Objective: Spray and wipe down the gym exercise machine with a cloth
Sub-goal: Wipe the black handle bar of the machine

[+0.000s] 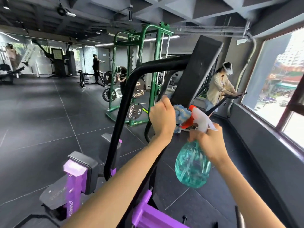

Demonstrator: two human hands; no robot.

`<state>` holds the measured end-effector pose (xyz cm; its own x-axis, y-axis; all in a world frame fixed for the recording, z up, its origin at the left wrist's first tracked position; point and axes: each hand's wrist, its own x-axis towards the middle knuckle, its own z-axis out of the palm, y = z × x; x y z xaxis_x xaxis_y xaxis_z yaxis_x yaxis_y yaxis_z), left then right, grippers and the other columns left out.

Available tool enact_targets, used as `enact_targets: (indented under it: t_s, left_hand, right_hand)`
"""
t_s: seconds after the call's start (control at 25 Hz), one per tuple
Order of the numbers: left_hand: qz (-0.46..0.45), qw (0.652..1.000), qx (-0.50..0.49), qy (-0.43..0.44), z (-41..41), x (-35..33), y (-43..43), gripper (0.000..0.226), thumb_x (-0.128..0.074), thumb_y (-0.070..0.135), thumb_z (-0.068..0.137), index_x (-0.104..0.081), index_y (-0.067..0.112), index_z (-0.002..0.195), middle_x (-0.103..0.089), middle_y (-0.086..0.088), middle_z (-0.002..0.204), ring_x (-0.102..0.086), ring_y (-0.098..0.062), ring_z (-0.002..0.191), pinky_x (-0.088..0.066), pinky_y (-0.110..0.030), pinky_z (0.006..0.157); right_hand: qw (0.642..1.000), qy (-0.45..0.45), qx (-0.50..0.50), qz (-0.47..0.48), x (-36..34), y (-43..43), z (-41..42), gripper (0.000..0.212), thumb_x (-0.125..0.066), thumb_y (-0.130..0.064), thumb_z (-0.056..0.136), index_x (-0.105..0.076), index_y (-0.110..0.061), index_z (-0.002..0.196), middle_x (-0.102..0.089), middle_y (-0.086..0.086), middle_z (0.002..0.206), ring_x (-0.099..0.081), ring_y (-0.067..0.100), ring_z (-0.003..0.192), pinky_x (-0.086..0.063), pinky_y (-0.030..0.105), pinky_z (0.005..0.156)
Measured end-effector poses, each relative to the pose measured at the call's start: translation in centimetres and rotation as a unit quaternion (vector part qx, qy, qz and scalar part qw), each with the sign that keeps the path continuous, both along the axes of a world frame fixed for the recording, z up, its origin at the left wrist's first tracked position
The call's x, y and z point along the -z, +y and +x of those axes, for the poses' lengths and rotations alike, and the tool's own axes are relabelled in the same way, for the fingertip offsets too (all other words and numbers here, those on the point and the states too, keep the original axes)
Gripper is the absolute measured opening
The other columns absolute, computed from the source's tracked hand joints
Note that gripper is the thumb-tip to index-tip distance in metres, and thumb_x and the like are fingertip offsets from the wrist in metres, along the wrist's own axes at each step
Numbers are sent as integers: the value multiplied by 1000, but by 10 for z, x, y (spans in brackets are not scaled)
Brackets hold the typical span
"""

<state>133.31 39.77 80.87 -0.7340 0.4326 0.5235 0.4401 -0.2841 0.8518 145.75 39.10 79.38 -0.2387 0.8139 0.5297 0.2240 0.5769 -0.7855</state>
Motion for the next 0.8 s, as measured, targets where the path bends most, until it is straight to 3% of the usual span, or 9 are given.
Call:
enact_targets:
  t_s: [0.08, 0.16, 0.28, 0.36, 0.44, 0.56, 0.68, 0.8]
  left_hand:
    - [3, 998, 27, 50, -6, 5, 1, 54, -30, 24, 101, -48, 1, 56, -61, -29, 68, -56, -38, 68, -24, -36, 61]
    - [-2, 996, 72, 46, -16, 29, 0, 52, -27, 29, 98, -33, 11, 49, -52, -23, 55, -52, -35, 58, -28, -40, 59]
    - [-49, 992, 117, -15, -36, 70, -4, 49, -35, 13, 104, -52, -2, 60, -59, -26, 65, -60, -39, 72, -30, -41, 64]
    - [-78, 986, 143, -36, -44, 89, -8, 39, -36, 6, 102, -61, -10, 76, -66, -32, 83, -61, -43, 85, -33, -42, 71]
    - [-95, 983, 155, -25, -46, 92, -10, 37, -35, 5, 101, -64, -10, 85, -68, -30, 94, -60, -45, 94, -33, -42, 77]
    - [-58, 983, 164, 53, -45, 64, -4, 42, -31, 13, 98, -71, -1, 97, -71, -24, 99, -60, -42, 96, -34, -40, 80]
    - [-28, 976, 183, 116, -44, 46, 1, 44, -29, 19, 100, -70, 10, 113, -72, -19, 104, -61, -40, 94, -33, -35, 73]
    - [-50, 980, 164, 104, -51, 91, -4, 49, -22, 23, 98, -67, 5, 109, -71, -17, 101, -64, -38, 91, -33, -34, 67]
  right_hand:
    - [1000, -1, 24, 1, -1, -5, -5, 34, -50, -14, 50, -62, -19, 81, -60, 0, 58, -45, 15, 57, -40, 33, 54]
    - [999, 3, 54, -7, 1, -10, -7, 28, -49, -16, 49, -64, -18, 73, -60, 5, 55, -43, 13, 52, -38, 26, 50]
    - [995, 10, 94, -14, 1, -22, -10, 18, -52, -14, 48, -61, -6, 61, -56, 20, 58, -41, 17, 52, -36, 29, 49]
    - [996, 29, 78, -4, -2, -31, -14, 11, -54, -3, 55, -59, -13, 57, -59, 6, 54, -49, 13, 53, -40, 24, 49]
    - [998, 42, 56, 3, -5, -38, -22, 24, -53, 4, 58, -66, -10, 72, -64, -6, 61, -57, 4, 55, -42, 15, 49]
    - [998, 42, 45, 1, -7, -38, -35, 51, -51, 0, 56, -67, 0, 104, -70, 12, 91, -66, 9, 69, -47, 20, 51]
    - [995, 72, 66, -1, -8, -40, -43, 47, -53, -3, 55, -72, -23, 93, -70, 12, 91, -65, 19, 73, -48, 31, 55]
    - [994, 71, 89, -1, -7, -44, -48, 42, -52, -4, 53, -73, -34, 75, -72, 1, 85, -67, 25, 84, -53, 40, 59]
